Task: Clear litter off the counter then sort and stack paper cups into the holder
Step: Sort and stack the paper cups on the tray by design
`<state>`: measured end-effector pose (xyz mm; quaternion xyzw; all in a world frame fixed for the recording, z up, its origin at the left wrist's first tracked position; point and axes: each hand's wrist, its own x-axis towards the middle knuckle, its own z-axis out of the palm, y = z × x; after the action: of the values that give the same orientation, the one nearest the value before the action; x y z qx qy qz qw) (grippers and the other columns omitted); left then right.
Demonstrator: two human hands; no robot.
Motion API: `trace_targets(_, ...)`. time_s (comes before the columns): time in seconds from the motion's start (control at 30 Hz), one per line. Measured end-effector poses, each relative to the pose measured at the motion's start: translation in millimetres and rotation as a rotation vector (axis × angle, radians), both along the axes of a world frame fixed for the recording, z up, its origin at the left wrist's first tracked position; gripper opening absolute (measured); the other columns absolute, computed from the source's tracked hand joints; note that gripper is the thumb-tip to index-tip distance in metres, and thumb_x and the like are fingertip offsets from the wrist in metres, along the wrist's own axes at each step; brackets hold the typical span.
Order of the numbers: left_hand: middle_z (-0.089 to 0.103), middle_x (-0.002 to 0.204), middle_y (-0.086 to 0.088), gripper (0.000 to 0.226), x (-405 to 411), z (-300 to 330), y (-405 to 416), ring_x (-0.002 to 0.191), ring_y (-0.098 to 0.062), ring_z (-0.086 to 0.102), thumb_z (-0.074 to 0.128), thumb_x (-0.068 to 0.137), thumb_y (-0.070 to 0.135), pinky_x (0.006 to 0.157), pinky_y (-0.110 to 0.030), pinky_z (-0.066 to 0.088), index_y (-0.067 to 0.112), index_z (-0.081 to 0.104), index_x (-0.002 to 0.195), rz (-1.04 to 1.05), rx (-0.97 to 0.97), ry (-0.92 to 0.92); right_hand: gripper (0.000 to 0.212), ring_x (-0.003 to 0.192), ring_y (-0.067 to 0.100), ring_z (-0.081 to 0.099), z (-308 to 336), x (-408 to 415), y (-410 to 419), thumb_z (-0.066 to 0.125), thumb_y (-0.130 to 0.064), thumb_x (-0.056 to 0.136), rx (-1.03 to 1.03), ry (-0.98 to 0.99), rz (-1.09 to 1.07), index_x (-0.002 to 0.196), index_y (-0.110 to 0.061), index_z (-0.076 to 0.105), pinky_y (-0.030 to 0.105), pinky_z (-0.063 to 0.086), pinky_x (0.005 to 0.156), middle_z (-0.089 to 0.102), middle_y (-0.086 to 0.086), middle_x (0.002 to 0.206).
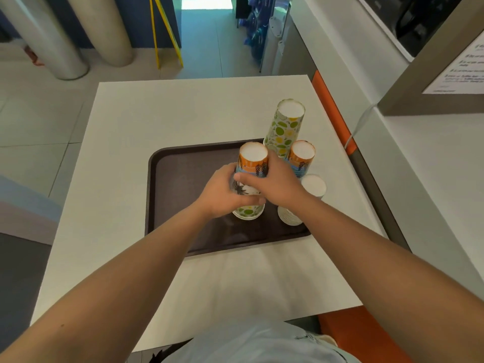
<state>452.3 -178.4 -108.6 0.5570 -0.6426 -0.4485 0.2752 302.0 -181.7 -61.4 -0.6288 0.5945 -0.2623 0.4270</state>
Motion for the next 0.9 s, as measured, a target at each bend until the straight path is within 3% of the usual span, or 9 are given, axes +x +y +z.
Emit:
trace_targets(0.03,0.061,0.12,0.012,0.078,4,-5,0,0.105,0.013,0.056,0.094,0.057,0.033,0.089,-0.008,0.045,0.024,0.052,0.123,0.002,0.037,-0.008,0.056,0.106,0.007,0.058,-3,0,-4,0.078,-0.04,0.078,-0.002,-0.009,-0.001,0.124,-0.026,0.048,0.015,0.042,0.079,0.059,-0.012,0.112)
trace_targets(0.1,0.044,0.147,0.003,0.124,13,-20,2,0.136,-0.006,0.041,0.092,0.044,0.054,0.111,-0.034,0.039,0.019,0.033,0.147,0.021,0.126,-0.126,0.055,0.103,0.005,0.057,-6,-3,-11,0.075,-0.044,0.079,-0.017,0.005,-0.01,0.124,-0.024,0.05,0.015,0.042,0.078,0.06,-0.011,0.114)
trace_targets(0.17,0.031,0.157,-0.001,0.142,19,-32,10,0.144,-0.019,0.031,0.088,0.038,0.065,0.114,-0.043,0.034,0.02,0.019,0.153,0.029,0.217,-0.23,0.057,0.103,0.006,0.057,-7,-5,-18,0.073,-0.047,0.08,-0.019,0.02,-0.02,0.126,-0.023,0.053,0.021,0.044,0.084,0.062,-0.009,0.117)
trace_targets(0.23,0.041,0.151,0.001,0.136,19,-41,15,0.136,-0.017,0.042,0.088,0.039,0.066,0.108,-0.038,0.042,0.019,0.026,0.151,0.019,0.241,-0.218,0.054,0.103,0.009,0.06,-10,-7,-23,0.071,-0.05,0.08,-0.005,0.031,-0.029,0.124,-0.023,0.056,0.025,0.047,0.084,0.065,-0.006,0.117)
trace_targets(0.37,0.061,0.116,0.012,0.084,9,-41,18,0.103,-0.006,0.06,0.091,0.059,0.042,0.078,-0.016,0.049,0.022,0.05,0.13,0.015,0.242,-0.092,0.044,0.1,0.012,0.063,-10,-7,-27,0.069,-0.051,0.081,0.013,0.077,-0.014,0.116,-0.025,0.062,0.027,0.049,0.082,0.068,-0.004,0.111)
trace_targets(0.5,0.067,0.117,0.01,0.072,10,-43,16,0.105,-0.007,0.064,0.089,0.062,0.044,0.087,-0.026,0.055,0.025,0.057,0.124,-0.004,0.255,-0.057,0.037,0.093,0.009,0.062,-6,-7,-26,0.069,-0.048,0.082,0.013,0.075,-0.006,0.111,-0.026,0.062,0.02,0.046,0.073,0.067,-0.006,0.105)
trace_targets(0.63,0.069,0.114,0.012,0.07,12,-42,13,0.101,-0.003,0.065,0.089,0.062,0.044,0.085,-0.024,0.056,0.025,0.059,0.122,0.023,0.219,-0.033,0.038,0.089,0.005,0.062,3,-9,-26,0.069,-0.048,0.083,0.008,0.065,-0.01,0.113,-0.026,0.063,0.012,0.042,0.065,0.066,-0.009,0.1)
trace_targets(0.9,0.069,0.111,0.012,0.066,14,-36,11,0.099,-0.003,0.065,0.089,0.06,0.047,0.084,-0.026,0.057,0.026,0.061,0.116,0.012,0.211,-0.06,0.017,0.078,-0.01,0.056,32,-20,-33,0.067,-0.048,0.085,-0.08,0.054,-0.05,0.097,-0.039,0.059,0.01,0.042,0.062,0.06,-0.024,0.085)
